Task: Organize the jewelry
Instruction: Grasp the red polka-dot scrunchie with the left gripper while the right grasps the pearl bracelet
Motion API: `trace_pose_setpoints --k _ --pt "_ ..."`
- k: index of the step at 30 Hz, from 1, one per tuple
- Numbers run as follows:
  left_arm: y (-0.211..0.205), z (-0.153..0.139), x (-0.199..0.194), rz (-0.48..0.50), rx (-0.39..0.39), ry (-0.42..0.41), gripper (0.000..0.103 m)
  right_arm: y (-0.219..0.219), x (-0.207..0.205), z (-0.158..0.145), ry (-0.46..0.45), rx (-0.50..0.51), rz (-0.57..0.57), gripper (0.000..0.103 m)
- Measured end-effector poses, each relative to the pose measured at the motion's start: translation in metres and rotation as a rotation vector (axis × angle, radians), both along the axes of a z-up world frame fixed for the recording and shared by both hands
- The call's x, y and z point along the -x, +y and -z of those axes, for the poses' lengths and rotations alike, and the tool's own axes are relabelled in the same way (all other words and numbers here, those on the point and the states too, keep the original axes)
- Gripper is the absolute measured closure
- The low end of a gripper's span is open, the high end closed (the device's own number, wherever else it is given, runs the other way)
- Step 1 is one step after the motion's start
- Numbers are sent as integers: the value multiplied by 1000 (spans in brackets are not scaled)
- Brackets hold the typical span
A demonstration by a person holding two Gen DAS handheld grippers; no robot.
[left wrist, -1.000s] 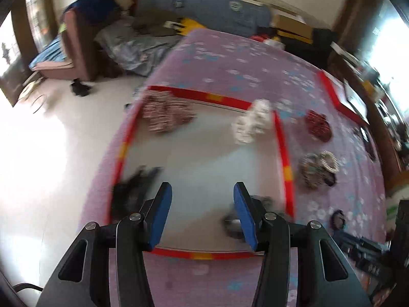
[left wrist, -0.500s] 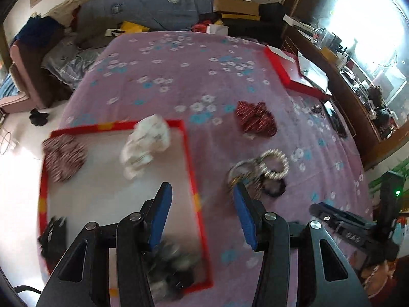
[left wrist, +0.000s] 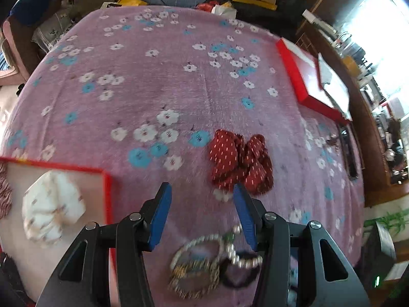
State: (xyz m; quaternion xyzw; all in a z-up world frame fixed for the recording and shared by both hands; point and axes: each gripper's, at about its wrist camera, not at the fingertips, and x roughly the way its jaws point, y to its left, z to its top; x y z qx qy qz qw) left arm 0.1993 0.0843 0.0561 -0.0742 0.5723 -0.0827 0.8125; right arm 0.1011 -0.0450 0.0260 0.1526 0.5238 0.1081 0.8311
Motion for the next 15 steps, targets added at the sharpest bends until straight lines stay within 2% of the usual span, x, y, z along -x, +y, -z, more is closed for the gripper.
trace_pose_setpoints --k 6,9,11,12,13,14,15 --pt "-20 26 -25 5 -31 33 55 7 -4 2 -51 54 -42 62" --pt "-29 35 -29 13 -43 44 55 15 -4 2 -81 122 -68 75" --pt "-34 40 -29 16 -55 51 55 21 -3 2 -101 166 -82 90" --pt "-35 43 -29 15 -63 53 55 21 -3 2 -106 177 -86 92" --pt "-36 46 -28 13 -71 59 58 22 -3 2 -107 176 -90 92" --pt "-36 45 -27 8 -82 41 79 21 -4 2 -102 167 -90 93" --pt "-37 46 -26 15 -72 57 93 19 -5 2 -94 154 -88 93"
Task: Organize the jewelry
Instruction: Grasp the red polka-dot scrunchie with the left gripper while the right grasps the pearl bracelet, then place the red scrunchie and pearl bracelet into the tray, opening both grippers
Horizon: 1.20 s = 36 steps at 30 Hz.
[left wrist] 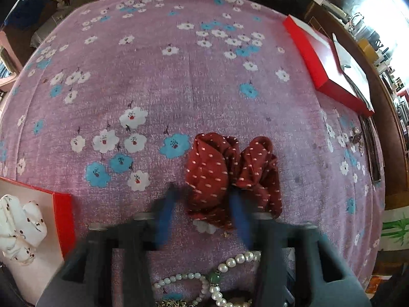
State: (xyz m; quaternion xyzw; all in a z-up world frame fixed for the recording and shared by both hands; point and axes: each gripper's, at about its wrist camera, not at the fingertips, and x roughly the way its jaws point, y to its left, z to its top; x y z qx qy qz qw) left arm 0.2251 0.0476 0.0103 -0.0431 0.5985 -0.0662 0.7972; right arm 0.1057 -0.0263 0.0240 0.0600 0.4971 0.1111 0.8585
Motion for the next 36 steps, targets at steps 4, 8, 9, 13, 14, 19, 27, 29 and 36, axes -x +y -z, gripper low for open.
trace_pose_setpoints --k 4,8,9,13,14,19,27,29,36 --pt "5 -13 10 -18 42 -5 97 -13 0 -7 15 -75 22 93" --pt "11 -44 33 -19 76 -53 97 -20 9 -28 -6 -128 32 93" --pt "13 -53 41 -22 91 -64 97 -20 12 -35 -18 -134 32 93" --pt "26 -92 70 -28 160 -117 97 -19 26 -57 -49 -153 37 93" --pt "31 -102 77 -29 173 -131 97 -18 29 -63 -58 -155 39 93" --pt "68 -148 116 -34 223 -199 97 -10 36 -86 -89 -156 44 93" --pt "171 -176 166 -129 138 -264 97 26 52 -128 -149 -152 -5 92" --pt "199 -169 175 -169 113 -250 97 42 54 -136 -161 -152 -30 92" --pt "280 -122 203 -302 116 -164 97 113 51 -144 -156 -143 -142 92"
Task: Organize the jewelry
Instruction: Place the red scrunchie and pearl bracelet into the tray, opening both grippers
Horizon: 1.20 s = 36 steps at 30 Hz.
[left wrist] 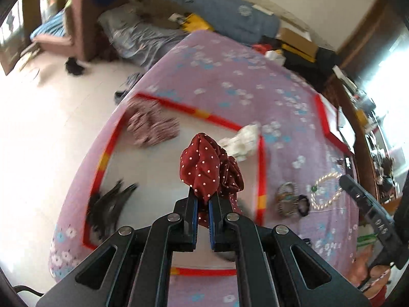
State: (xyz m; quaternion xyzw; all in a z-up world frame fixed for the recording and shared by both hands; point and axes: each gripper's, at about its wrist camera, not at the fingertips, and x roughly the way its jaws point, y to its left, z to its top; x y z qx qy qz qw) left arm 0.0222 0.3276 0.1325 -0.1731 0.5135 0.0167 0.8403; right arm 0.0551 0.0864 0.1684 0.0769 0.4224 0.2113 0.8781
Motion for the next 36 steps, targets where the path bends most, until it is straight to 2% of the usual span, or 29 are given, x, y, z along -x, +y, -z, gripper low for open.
trace_pose_setpoints --k 7,13,23,27,31,33,35,36 --pt "43 47 3 -70 70 69 97 75 -17 18 65 -10 -103 92" --pt "57 65 -12 -95 69 93 97 123 -32 44 147 -44 -143 92" --pt "62 85 -21 -61 27 138 97 109 -42 94 241 68 -51 92" --pt "55 84 -25 -44 -42 138 96 105 -47 101 252 98 -34 91" --pt "54 77 -24 -32 -38 121 82 101 -46 98 254 85 -29 90" --pt "53 68 -19 -31 -31 101 79 99 -42 91 239 83 -31 85" --pt "51 60 -17 -29 -28 84 73 96 -37 82 211 86 -37 72" --pt "51 53 -13 -32 -25 67 70 93 -33 77 197 87 -37 69"
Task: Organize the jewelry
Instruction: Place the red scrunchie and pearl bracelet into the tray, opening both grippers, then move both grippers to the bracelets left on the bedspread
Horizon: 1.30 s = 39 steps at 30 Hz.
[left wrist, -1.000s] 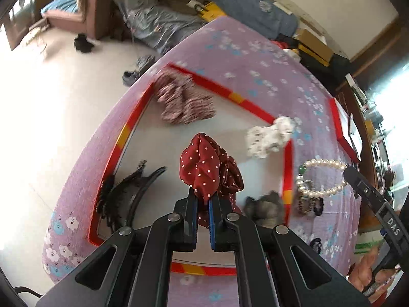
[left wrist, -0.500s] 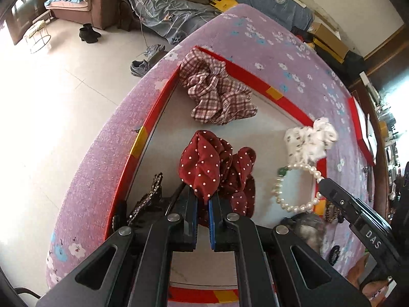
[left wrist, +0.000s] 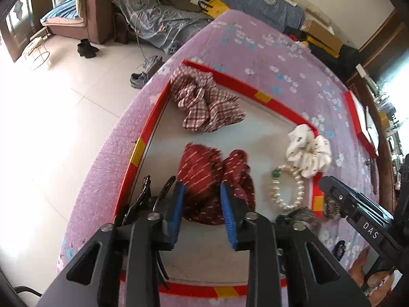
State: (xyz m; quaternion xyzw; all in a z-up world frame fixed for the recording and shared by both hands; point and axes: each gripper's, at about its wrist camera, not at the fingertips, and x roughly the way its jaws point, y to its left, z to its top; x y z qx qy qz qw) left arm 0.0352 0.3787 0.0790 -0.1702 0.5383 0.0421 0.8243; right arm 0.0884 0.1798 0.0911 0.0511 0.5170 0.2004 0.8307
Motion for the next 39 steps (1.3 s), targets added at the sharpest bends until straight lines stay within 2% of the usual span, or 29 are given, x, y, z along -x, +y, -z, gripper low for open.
trace_pose_setpoints --k 2,8,13,17,20,24,33,35,36,38,39 --pt "0 -9 7 -9 1 -24 63 -13 9 -11 -26 -4 10 68" --pt "-9 -35 24 -4 -15 -79 63 -89 40 -25 -51 8 143 67" --pt "-39 -47 27 75 4 -100 63 -171 67 -3 20 73 315 68" --pt "-81 -51 27 165 6 -104 63 -204 90 15 66 95 351 68" --pt "-114 -48 31 228 -10 -93 63 -214 99 26 80 88 327 68" --pt "-154 -42 35 272 -24 -64 63 -213 91 32 65 72 277 68" --pt "-209 -33 39 280 -55 -46 63 -183 19 54 20 71 150 68" --pt "-219 -26 36 279 -61 -28 63 -176 12 58 10 100 127 68" --pt "-222 -23 34 276 -65 -20 63 -173 10 59 8 118 118 70" --pt "-230 -18 31 275 -62 -10 63 -173 10 61 -7 150 109 92" --pt "-235 -14 28 272 -55 -4 63 -175 10 61 -9 165 102 94"
